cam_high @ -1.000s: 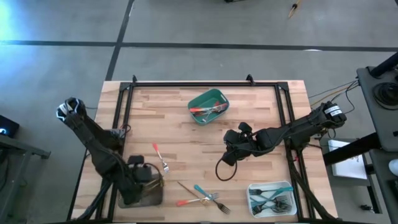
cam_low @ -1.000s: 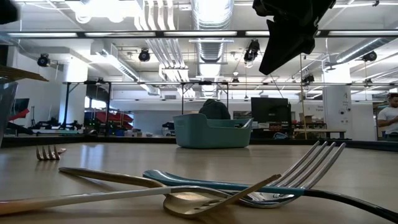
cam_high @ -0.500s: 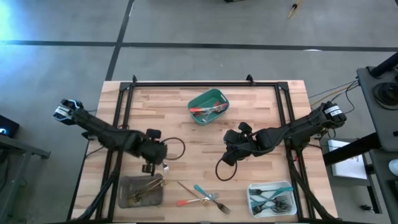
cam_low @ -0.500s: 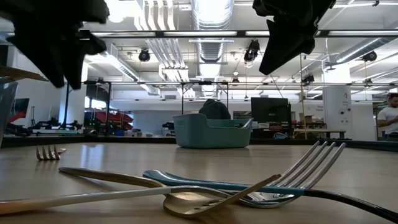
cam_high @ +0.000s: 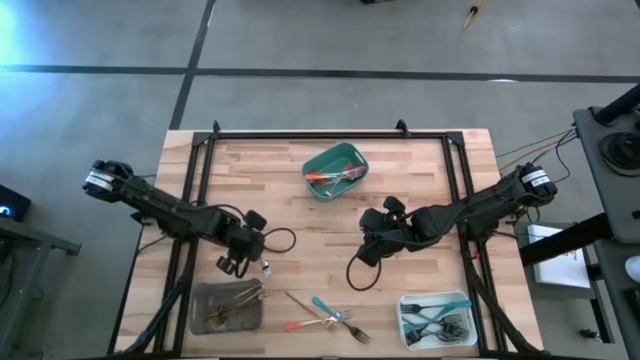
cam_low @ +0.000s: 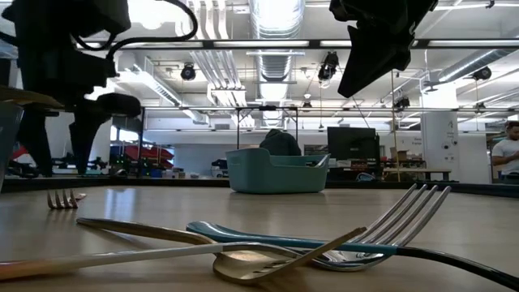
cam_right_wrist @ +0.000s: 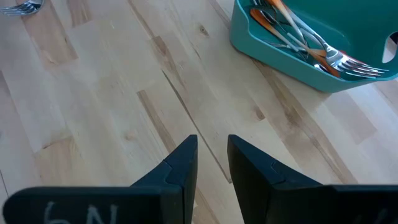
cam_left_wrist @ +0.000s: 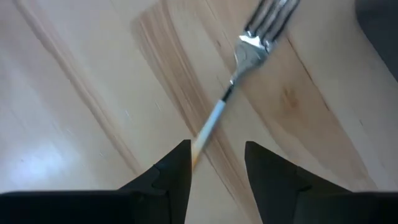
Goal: Sort silverware by color (type)
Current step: Put the orange fork into the green bin
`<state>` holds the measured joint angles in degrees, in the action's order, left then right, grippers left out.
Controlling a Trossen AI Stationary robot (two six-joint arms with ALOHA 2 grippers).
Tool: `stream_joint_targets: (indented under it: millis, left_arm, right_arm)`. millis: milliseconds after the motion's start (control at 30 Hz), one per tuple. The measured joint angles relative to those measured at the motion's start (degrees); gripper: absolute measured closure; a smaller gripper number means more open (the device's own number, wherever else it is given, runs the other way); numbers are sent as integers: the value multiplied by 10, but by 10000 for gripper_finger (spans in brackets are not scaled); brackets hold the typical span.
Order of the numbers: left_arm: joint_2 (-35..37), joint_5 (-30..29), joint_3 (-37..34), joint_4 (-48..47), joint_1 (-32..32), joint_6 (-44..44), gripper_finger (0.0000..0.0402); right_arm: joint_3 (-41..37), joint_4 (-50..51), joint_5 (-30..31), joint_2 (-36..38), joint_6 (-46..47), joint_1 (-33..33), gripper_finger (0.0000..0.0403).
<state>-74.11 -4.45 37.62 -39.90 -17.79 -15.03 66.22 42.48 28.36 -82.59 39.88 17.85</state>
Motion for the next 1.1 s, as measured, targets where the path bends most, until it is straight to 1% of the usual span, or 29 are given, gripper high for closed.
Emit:
stream_joint_targets:
  millis: [167, 300, 367, 700, 900, 1100]
  left_arm:
    - [0, 16, -13, 43, 21, -17, 269]
    - [0, 59, -29, 59, 29, -21, 269]
    - [0, 70, -32, 60, 29, -20, 269]
    - [-5, 67, -32, 107, 46, -40, 269]
    - [-35, 80, -33, 107, 46, -40, 269]
    - [-83, 84, -30, 110, 50, -39, 271]
  right_arm:
    - [0, 0, 0, 0, 0, 0, 321]
    - [0, 0, 0, 0, 0, 0, 321]
    - [0, 0, 0, 0, 0, 0, 321]
    - [0, 0, 0, 0, 0, 0, 321]
    - [0, 0, 0, 0, 0, 0, 321]
    - [0, 0, 0, 0, 0, 0, 321]
